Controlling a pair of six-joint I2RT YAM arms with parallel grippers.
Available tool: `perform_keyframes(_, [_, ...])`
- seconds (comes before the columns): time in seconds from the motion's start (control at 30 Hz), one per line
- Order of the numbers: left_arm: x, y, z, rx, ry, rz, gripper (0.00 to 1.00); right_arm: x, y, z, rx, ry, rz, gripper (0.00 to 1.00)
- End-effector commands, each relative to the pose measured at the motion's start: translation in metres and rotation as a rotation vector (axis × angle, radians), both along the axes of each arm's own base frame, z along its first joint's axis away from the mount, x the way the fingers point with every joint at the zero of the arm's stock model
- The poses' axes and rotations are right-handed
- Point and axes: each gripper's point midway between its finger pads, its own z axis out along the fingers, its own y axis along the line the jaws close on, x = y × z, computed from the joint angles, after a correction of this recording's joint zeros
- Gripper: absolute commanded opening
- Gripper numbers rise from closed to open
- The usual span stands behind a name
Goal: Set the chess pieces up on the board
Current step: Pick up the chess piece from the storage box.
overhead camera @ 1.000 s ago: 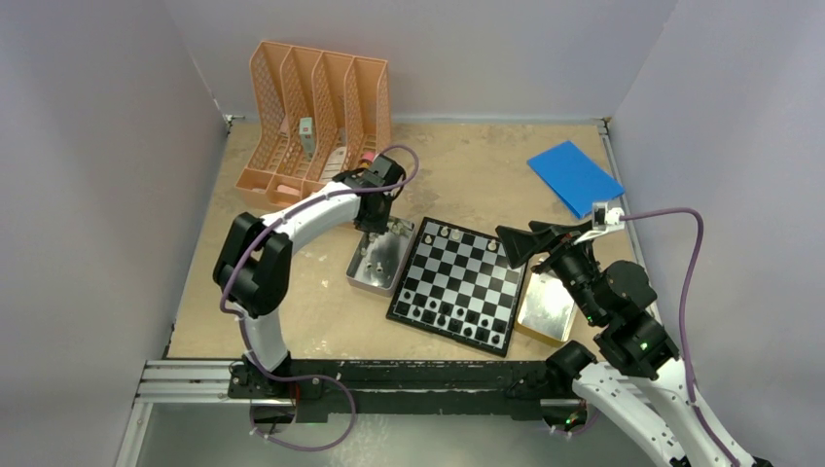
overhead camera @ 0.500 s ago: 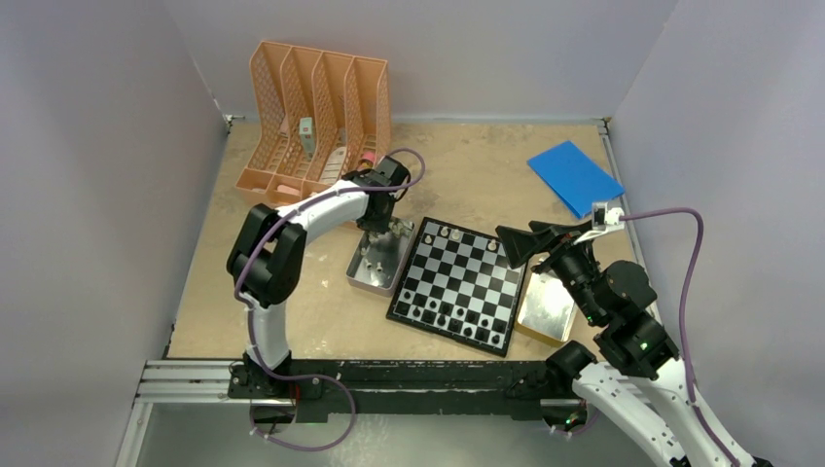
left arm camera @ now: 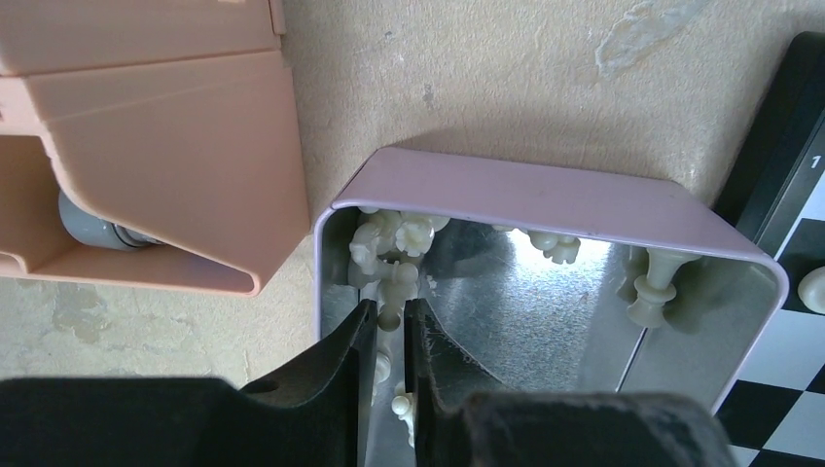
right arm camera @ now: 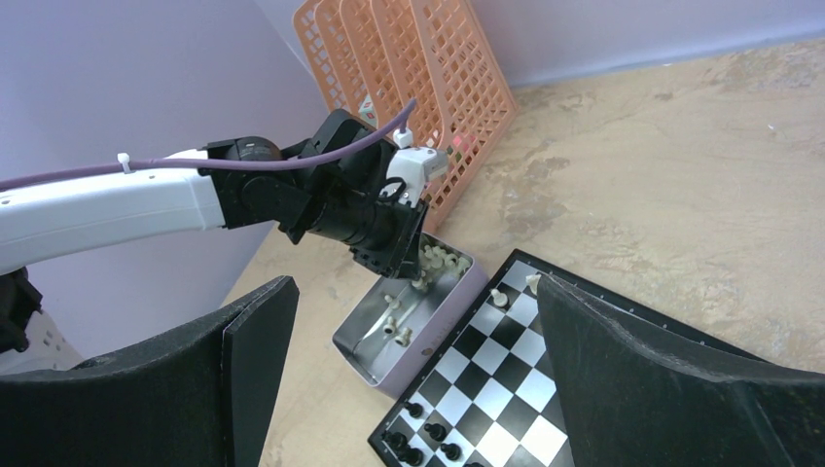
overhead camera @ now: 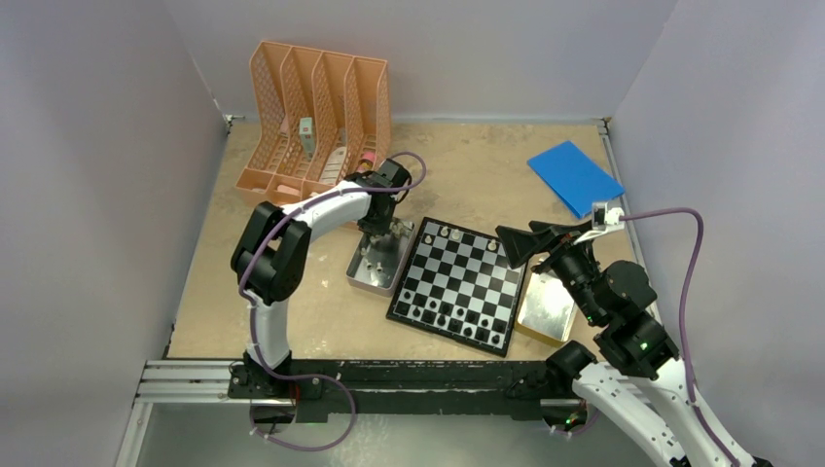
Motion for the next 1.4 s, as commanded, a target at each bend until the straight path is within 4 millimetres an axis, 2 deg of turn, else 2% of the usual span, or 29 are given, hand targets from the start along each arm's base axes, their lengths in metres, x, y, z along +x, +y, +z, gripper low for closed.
perform_keyframes(0.0, [0.016,-0.008,0.013,-0.039,-0.049,-0.005,0.15,-0.002,0.003,0.016,0.022,-0.06,0.019,0.95])
perform_keyframes(0.5, [-0.001,-0.021,0.02,-0.106,0.018,-0.04,0.11,-0.001,0.003,0.016,0.02,-0.06,0.018,0.95])
perform_keyframes(0.77, [-0.01,-0.034,0.029,-0.067,0.022,-0.072,0.07,-0.001,0.002,0.017,0.014,-0.054,0.013,0.95])
perform_keyframes(0.93, [-0.009,-0.042,0.046,-0.079,0.001,-0.085,0.07,0.0,0.002,0.016,0.014,-0.053,0.011,0.95])
perform_keyframes(1.2, [-0.005,-0.065,0.086,-0.196,-0.06,-0.143,0.07,0.0,0.004,0.014,0.014,-0.05,0.018,0.95])
perform_keyframes(1.37, [-0.003,-0.085,0.104,-0.281,-0.092,-0.198,0.08,-0.002,0.003,0.018,0.019,-0.063,0.02,0.95])
